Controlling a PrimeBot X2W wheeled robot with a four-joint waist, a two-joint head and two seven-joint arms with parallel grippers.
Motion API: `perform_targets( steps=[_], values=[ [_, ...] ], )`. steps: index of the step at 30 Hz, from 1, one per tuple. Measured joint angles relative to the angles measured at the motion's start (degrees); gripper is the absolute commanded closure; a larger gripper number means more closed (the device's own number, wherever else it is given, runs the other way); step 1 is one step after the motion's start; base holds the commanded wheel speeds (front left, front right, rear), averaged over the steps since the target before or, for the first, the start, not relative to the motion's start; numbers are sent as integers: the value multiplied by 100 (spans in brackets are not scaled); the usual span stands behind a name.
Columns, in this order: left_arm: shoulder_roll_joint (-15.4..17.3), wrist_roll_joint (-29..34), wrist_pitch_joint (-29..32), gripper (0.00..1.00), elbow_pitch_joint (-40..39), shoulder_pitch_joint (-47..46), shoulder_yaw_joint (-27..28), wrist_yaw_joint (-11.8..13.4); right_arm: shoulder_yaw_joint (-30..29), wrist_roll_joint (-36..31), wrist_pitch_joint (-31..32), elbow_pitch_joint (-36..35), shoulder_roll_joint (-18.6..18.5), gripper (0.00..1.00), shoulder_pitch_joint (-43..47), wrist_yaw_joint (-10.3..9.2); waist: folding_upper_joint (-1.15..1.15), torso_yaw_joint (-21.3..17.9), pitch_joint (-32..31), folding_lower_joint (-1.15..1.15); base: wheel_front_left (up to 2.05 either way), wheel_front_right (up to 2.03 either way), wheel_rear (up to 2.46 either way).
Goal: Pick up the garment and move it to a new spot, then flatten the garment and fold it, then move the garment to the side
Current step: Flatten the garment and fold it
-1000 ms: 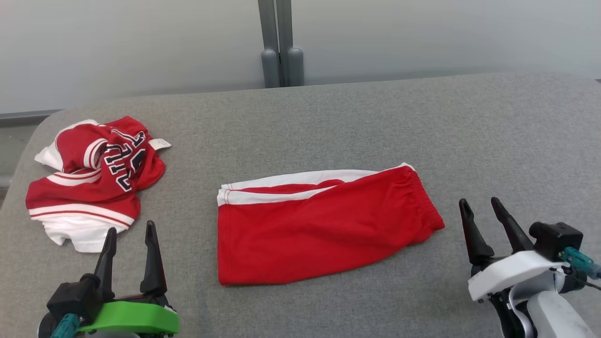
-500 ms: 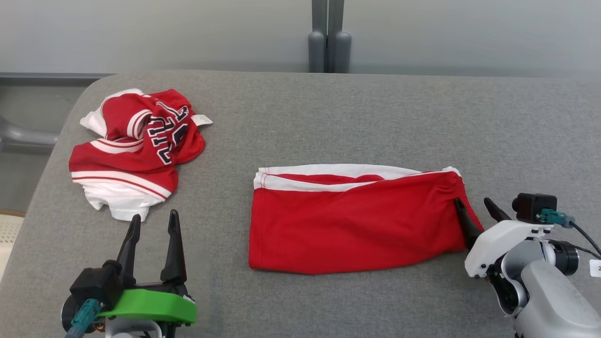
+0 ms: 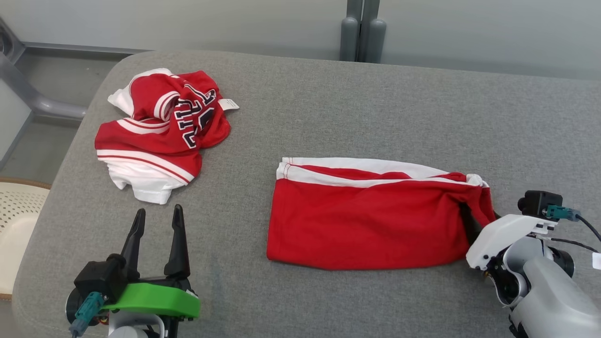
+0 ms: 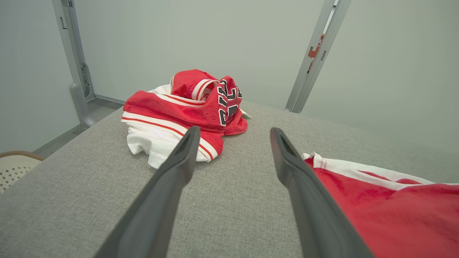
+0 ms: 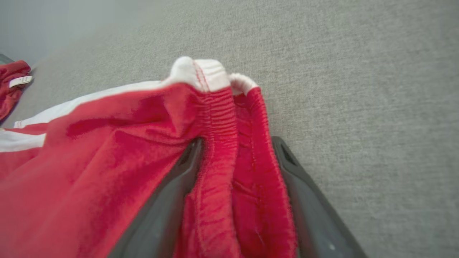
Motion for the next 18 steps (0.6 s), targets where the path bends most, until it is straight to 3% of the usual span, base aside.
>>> perform_targets(
  steps=[1,8,18],
  values=[
    [-1,11,0,0,11,-1,9,-11,27,62,-57,-5,1,99,-4,0,0,5,-8,0,0,0,0],
    [-16,56,0,0,73,1,44,-45,280,536,-281,-151,-51,100,-23,0,0,-106,-101,0,0,0,0],
    [-26,108,0,0,24,17,104,-76,174,982,-87,-385,-978,100,-26,1,0,-533,-161,0,0,0,0]
  ],
)
